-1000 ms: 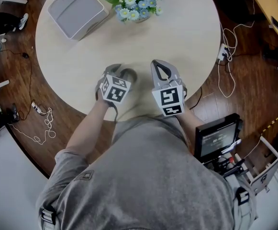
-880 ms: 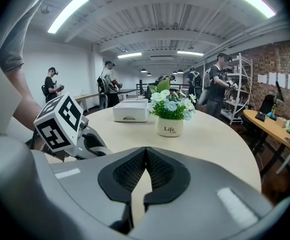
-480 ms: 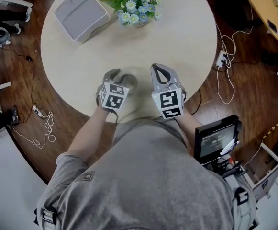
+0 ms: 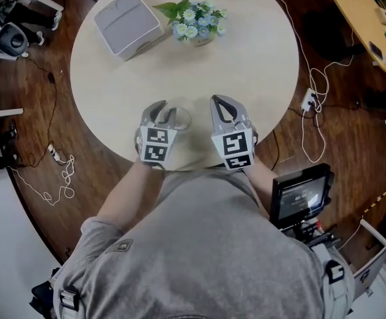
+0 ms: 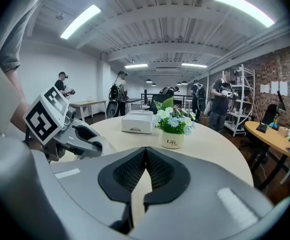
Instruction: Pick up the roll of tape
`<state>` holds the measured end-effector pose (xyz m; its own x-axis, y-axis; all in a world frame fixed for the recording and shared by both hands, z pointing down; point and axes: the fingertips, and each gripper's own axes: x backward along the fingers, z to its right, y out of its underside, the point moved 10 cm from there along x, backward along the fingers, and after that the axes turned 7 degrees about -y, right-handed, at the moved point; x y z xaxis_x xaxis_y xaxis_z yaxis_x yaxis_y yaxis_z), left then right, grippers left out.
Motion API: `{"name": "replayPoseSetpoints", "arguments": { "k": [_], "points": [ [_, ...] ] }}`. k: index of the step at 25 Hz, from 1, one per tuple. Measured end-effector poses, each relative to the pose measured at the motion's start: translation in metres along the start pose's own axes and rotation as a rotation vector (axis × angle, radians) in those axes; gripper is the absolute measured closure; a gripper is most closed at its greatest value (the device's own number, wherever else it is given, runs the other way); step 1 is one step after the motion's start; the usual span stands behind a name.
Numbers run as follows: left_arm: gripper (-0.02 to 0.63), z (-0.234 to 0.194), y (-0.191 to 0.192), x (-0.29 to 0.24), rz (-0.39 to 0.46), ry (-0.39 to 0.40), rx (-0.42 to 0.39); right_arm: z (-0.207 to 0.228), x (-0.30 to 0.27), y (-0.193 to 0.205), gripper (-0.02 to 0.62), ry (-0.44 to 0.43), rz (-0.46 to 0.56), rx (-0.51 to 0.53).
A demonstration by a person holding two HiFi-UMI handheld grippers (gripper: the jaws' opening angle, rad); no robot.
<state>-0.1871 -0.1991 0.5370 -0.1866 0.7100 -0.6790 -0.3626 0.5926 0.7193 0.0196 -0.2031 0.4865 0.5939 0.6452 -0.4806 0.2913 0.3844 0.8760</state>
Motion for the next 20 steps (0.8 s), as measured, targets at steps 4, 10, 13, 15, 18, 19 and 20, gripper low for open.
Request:
{"name": "replayPoseSetpoints", "arguments": {
  "k": [4,10,13,15,18,19,20],
  "points": [
    [0.500,0.003,-0.006,0.025,0.062,-0.062,0.071,0.001,0.010,-0.004,0.583,-0.026,0.034,0.024],
    [0.500,0.008,-0.012,0.062,0.128,-0.149,0.152,0.001,0.022,-0.014,0.583,-0.079,0.088,0.064],
    [0.500,0.010,-0.012,0.076,0.147,-0.179,0.185,0.000,0.025,-0.018,0.583,-0.101,0.108,0.077],
    [0.500,0.010,-0.010,0.083,0.157,-0.189,0.204,-0.001,0.027,-0.020,0.583,-0.105,0.118,0.080],
    [0.500,0.009,-0.008,0.092,0.175,-0.197,0.221,-0.006,0.030,-0.021,0.583,-0.107,0.129,0.082],
    [0.500,0.009,-0.009,0.095,0.182,-0.199,0.219,-0.008,0.031,-0.021,0.583,-0.107,0.132,0.083],
    [0.500,0.009,-0.009,0.097,0.189,-0.199,0.216,-0.011,0.033,-0.021,0.583,-0.105,0.135,0.084]
  ]
}}
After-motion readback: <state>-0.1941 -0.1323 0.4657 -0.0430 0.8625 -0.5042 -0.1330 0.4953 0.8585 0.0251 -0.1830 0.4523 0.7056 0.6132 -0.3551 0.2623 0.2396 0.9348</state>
